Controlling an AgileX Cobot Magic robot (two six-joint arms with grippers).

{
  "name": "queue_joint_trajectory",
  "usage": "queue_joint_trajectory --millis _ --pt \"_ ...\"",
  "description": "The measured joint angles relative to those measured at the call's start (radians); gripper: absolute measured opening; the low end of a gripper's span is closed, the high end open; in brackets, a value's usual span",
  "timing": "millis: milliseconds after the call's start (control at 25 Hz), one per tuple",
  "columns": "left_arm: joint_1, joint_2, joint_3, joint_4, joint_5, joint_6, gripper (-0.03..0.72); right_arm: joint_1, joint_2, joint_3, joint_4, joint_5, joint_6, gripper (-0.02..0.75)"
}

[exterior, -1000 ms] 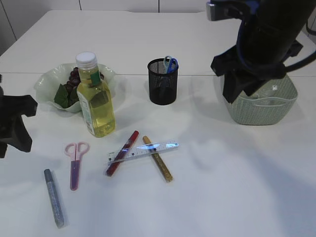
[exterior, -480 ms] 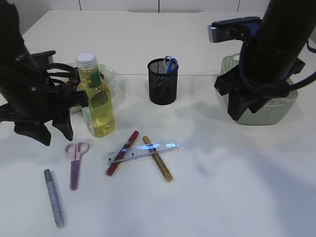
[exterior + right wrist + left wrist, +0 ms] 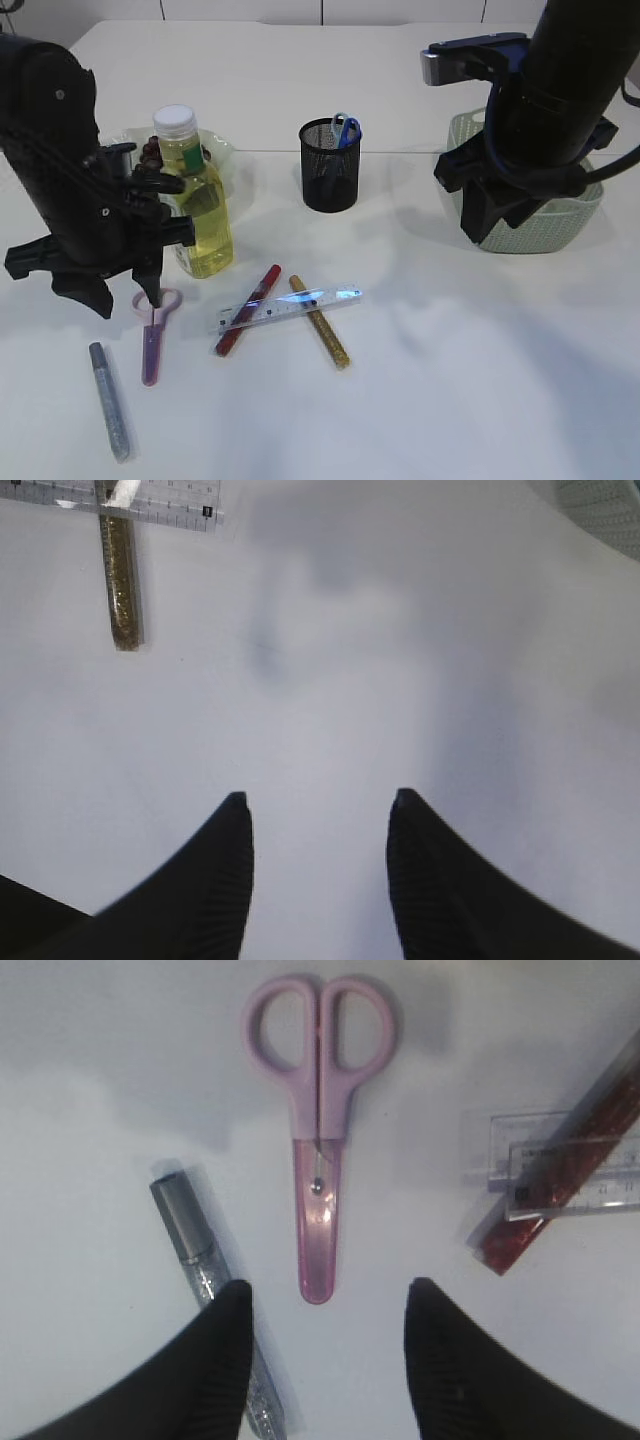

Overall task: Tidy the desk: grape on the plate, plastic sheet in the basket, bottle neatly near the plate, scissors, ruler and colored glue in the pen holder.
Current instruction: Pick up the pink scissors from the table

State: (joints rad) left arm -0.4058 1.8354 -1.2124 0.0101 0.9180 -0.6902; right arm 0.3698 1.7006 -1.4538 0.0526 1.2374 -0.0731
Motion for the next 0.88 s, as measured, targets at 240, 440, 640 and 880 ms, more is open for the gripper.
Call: queue_joint_trajectory --millis 240,440,640,880 --pt "0.000 0.035 0.000 0.045 -0.045 -0.040 0.374 0.000 0.000 0.000 -0.001 0.000 -0.004 0.359" --pt "0.000 0.059 -0.001 0.049 -0.070 -0.047 0.374 0.000 0.000 0.000 -0.001 0.000 -0.004 0.359" --pt "0.000 0.087 -0.001 0.071 -0.086 -0.057 0.374 0.000 0.000 0.000 -0.004 0.000 -0.004 0.359" --pt "0.000 0.119 -0.001 0.075 -0.109 -0.066 0.374 0.000 0.000 0.000 -0.004 0.000 -0.006 0.359"
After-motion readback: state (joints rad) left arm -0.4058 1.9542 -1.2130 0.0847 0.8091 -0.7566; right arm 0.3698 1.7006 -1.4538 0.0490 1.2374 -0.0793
